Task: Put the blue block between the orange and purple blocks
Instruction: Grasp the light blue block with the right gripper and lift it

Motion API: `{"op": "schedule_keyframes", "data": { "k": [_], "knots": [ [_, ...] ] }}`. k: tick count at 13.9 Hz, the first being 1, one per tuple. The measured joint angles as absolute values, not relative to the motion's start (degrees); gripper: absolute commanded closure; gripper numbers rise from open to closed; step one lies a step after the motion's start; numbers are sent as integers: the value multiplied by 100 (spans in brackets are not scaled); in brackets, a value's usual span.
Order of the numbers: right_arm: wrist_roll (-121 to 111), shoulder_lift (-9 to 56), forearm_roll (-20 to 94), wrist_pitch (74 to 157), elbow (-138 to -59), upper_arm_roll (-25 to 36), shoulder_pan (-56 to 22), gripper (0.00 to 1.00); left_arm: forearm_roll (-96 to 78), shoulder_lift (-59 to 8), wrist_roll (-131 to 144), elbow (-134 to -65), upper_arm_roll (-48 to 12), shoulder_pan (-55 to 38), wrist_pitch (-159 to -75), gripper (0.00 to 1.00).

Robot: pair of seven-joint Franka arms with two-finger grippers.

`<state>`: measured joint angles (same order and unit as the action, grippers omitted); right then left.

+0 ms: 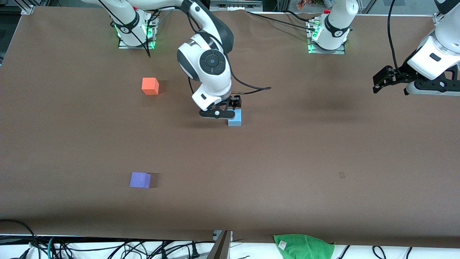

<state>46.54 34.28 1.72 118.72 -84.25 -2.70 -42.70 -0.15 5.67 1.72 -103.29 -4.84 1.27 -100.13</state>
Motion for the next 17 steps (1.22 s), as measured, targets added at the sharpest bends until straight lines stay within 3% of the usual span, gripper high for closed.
{"op": "schedule_keyframes", "data": {
  "k": [6,17],
  "knots": [
    [4659,4119,124,12884,-8427,-264,-4480,0,-13,542,167,-10329,-477,136,-10047,0],
    [4659,4468,-11,13045,-8425,-246,-4585,0,-13,542,165,-10329,-477,136,-10048,0]
  ]
}}
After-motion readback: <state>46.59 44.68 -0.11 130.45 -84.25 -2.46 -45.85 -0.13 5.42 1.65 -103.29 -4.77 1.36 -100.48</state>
